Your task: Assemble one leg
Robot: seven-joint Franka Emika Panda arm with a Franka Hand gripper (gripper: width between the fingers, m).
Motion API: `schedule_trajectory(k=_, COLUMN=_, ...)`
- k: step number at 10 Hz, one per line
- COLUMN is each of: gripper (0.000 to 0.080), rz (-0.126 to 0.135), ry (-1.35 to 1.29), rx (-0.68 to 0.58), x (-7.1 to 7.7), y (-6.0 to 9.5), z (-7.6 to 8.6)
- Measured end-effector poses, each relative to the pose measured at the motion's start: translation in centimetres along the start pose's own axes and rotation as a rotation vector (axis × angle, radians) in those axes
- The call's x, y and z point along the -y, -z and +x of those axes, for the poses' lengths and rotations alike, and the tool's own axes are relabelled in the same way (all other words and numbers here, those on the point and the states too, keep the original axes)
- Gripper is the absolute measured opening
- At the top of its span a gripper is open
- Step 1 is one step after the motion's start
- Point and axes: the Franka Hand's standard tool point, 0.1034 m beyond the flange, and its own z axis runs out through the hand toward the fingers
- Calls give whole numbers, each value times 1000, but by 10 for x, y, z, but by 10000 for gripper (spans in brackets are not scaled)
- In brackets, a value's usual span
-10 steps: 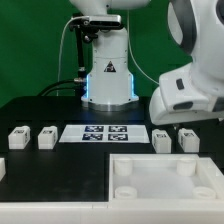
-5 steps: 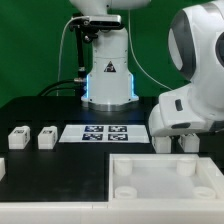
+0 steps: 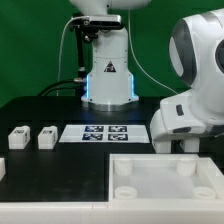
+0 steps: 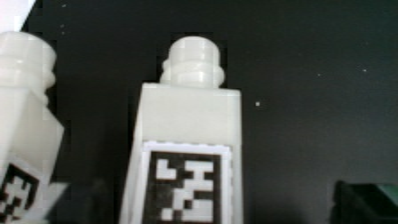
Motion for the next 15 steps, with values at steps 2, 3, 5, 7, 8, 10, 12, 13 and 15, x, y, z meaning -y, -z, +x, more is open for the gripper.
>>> schedule_trajectory(k=2, gripper=468, rz=0, ry=0, rx=0, x=0, y=0, z=0)
schedule_trajectory(k=3, gripper=286, rz=0, ry=0, rx=0, x=0, y=0, z=0)
schedule_trajectory(k=5, gripper=290, rz=0, ry=0, rx=0, x=0, y=0, z=0)
schedule_trajectory(k=7, gripper=290, rz=0, ry=0, rx=0, x=0, y=0, z=0)
schedule_trajectory(k=8, gripper=290, rz=0, ry=0, rx=0, x=0, y=0, z=0)
schedule_trajectory(k=10, gripper=290, rz=2, ry=0, rx=-3, x=-1, y=3, z=1)
schedule_trajectory(k=12, gripper=291, rz=11, ry=56, rx=-44, x=-11, y=55, z=-9)
schedule_trajectory(k=13, gripper=291, rz=13, ry=77, rx=-68, x=-17, y=79, z=-17)
schedule_trajectory(k=15, gripper=291, rz=16, ry=89, rx=-270, x=-31, y=129, z=-19)
